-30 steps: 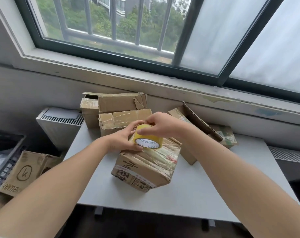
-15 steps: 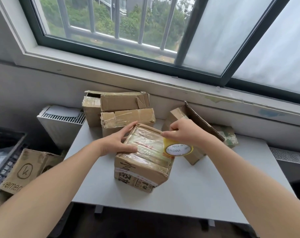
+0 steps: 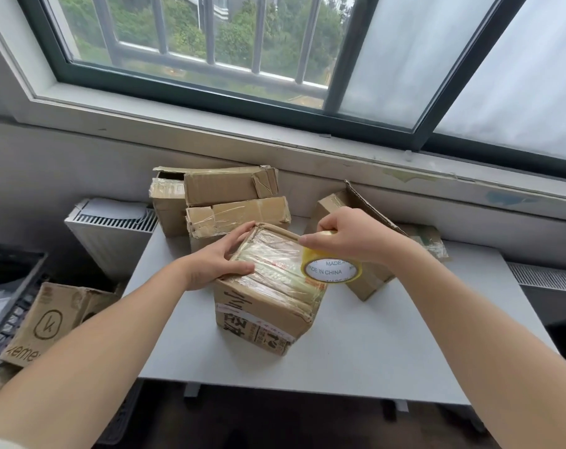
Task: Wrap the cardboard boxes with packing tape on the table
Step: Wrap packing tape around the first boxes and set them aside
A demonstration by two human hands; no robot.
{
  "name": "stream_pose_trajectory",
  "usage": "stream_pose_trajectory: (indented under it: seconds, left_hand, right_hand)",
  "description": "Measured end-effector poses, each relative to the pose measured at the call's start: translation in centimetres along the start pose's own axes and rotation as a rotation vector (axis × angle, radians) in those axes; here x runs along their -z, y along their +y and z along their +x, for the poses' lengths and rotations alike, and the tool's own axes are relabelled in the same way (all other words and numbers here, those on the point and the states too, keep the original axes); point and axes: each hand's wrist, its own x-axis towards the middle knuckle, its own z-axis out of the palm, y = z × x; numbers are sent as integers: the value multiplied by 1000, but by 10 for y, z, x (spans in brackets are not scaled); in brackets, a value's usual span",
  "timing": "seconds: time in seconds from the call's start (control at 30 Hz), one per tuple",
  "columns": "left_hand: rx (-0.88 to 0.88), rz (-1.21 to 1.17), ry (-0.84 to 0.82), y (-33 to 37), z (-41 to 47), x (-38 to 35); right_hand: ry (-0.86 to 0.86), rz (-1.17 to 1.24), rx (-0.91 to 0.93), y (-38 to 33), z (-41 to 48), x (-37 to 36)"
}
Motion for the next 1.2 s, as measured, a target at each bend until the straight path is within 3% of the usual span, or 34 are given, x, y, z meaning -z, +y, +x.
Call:
stream_pose_trajectory:
  seconds: [0.33,1.2]
  left_hand:
    - [61,-89,-12,6,-5,12]
    - [70,221,87,20,-8,9]
  right_hand:
    - [-38,124,-82,32,-26,-10]
    - [40,290,-285,74,-51,-97]
